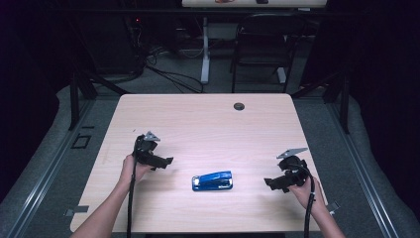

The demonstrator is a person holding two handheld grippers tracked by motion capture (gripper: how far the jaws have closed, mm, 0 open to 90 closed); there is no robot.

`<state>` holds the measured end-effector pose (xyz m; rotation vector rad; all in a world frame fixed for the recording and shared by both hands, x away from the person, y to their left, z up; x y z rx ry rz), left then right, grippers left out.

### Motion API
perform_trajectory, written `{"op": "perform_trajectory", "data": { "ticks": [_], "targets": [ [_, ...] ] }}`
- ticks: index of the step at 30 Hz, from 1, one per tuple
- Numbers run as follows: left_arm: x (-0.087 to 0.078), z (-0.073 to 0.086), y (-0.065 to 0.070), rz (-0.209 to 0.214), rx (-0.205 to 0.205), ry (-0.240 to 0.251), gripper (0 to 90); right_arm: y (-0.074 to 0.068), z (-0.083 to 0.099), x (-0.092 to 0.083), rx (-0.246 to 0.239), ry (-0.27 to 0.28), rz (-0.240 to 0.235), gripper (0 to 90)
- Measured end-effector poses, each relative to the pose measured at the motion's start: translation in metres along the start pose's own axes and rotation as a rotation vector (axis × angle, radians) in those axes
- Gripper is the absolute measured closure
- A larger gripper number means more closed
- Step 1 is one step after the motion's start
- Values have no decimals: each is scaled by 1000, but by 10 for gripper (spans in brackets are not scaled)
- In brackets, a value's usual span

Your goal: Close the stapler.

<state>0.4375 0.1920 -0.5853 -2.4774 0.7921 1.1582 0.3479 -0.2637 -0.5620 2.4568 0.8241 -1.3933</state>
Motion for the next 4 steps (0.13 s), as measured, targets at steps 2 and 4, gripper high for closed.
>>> {"op": "perform_trajectory", "data": {
  "ticks": [2,4],
  "targets": [
    [5,3,-2,-9,-2,-25,0,3,4,8,7,-42,-13,0],
    [7,4,-2,-14,-3,-35,0,4,6,13,8,-65,-15,0]
  ]
}}
Point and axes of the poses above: each handheld gripper's, and its own axes: x roughly forward along the jaws, z roughly out of its underside, y roughly to its right, the point moved 3 cm from there along x, roughly forward along the jaws, and after that the axes turned 5 degrees about -z, right-handed, at the moved point
